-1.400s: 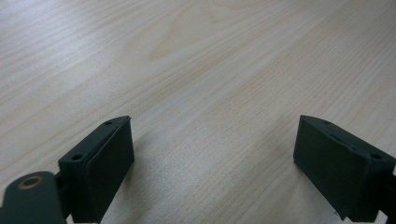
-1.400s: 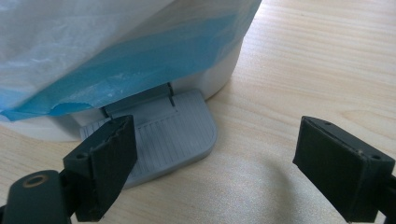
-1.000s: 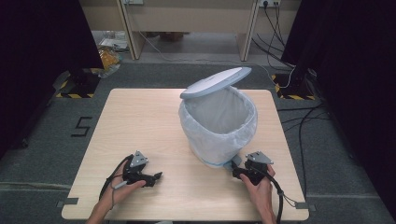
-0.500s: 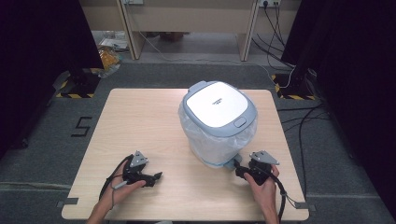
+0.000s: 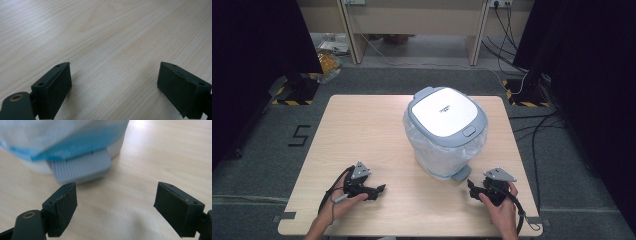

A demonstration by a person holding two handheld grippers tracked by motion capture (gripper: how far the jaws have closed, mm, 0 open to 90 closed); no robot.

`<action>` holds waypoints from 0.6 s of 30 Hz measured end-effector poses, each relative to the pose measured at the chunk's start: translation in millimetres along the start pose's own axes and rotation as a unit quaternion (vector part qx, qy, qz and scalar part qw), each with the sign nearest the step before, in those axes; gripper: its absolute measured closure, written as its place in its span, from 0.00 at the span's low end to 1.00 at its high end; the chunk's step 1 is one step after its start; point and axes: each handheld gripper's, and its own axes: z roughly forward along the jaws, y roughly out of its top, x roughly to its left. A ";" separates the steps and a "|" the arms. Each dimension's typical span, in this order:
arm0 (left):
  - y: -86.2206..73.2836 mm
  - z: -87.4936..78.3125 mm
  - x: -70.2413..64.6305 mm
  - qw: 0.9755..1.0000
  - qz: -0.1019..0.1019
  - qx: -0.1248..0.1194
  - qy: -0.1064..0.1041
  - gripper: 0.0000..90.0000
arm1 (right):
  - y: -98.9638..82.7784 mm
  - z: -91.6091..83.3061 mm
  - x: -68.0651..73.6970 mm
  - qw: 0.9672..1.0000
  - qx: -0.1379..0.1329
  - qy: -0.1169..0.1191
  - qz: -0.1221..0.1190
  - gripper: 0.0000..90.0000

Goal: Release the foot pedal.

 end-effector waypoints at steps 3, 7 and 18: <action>0.0 0.0 0.0 1.000 0.000 0.000 0.000 0.13 | -7.5 -1.3 -0.8 1.000 0.009 0.001 -0.002 0.20; 0.0 0.0 -0.1 1.000 -0.001 0.000 0.000 0.13 | -15.3 -3.9 -3.3 1.000 0.023 0.002 -0.003 0.20; 0.1 -0.1 -0.1 1.000 -0.001 0.001 0.000 0.13 | -24.0 -10.1 1.6 0.999 0.043 0.010 -0.023 0.19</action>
